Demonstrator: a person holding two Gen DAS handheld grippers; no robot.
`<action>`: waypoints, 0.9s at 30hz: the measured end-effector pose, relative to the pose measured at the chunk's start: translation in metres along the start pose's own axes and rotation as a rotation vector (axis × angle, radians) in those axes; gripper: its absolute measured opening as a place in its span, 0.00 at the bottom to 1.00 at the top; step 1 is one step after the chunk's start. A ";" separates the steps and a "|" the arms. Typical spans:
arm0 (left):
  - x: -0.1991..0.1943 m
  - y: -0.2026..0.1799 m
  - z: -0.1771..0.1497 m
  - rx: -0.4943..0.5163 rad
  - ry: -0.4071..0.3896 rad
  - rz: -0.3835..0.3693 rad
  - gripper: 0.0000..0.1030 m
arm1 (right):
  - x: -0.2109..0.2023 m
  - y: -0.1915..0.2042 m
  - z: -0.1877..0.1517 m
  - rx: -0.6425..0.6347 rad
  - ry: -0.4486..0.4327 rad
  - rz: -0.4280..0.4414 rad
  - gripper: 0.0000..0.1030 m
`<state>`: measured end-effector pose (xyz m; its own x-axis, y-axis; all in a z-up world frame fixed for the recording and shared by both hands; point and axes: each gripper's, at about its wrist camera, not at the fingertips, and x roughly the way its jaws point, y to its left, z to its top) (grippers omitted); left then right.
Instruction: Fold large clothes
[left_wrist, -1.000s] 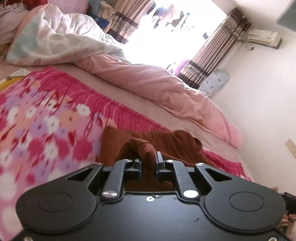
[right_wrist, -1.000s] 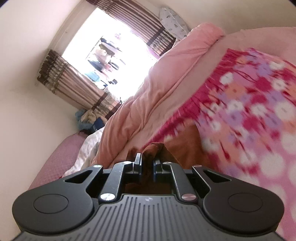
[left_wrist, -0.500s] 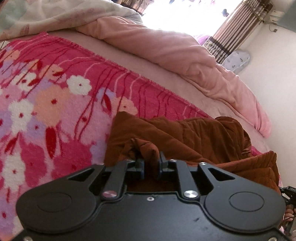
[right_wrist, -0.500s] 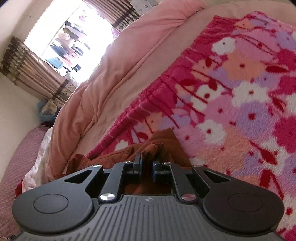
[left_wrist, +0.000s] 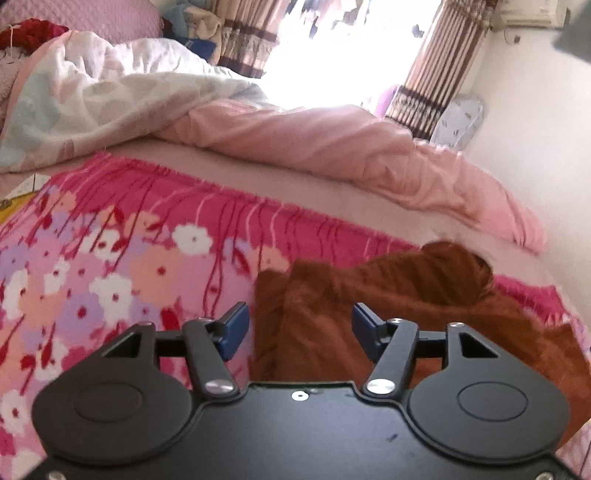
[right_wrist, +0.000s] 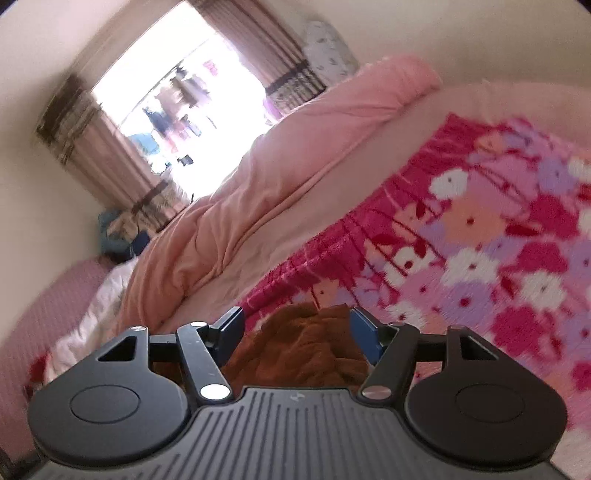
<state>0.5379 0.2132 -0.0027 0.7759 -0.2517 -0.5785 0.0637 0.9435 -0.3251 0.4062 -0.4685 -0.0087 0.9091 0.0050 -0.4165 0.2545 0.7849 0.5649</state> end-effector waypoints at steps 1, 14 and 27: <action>0.006 0.001 -0.004 0.005 0.007 0.014 0.61 | 0.001 0.001 -0.001 -0.022 0.008 -0.007 0.75; 0.054 -0.015 -0.012 -0.022 0.018 0.058 0.35 | 0.061 0.035 -0.025 -0.240 0.068 -0.080 0.62; 0.044 -0.037 0.014 0.068 -0.065 0.089 0.08 | 0.059 0.051 -0.007 -0.246 -0.008 -0.168 0.07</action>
<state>0.5788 0.1699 -0.0053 0.8193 -0.1543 -0.5523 0.0337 0.9744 -0.2221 0.4702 -0.4241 -0.0092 0.8635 -0.1420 -0.4839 0.3154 0.9008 0.2985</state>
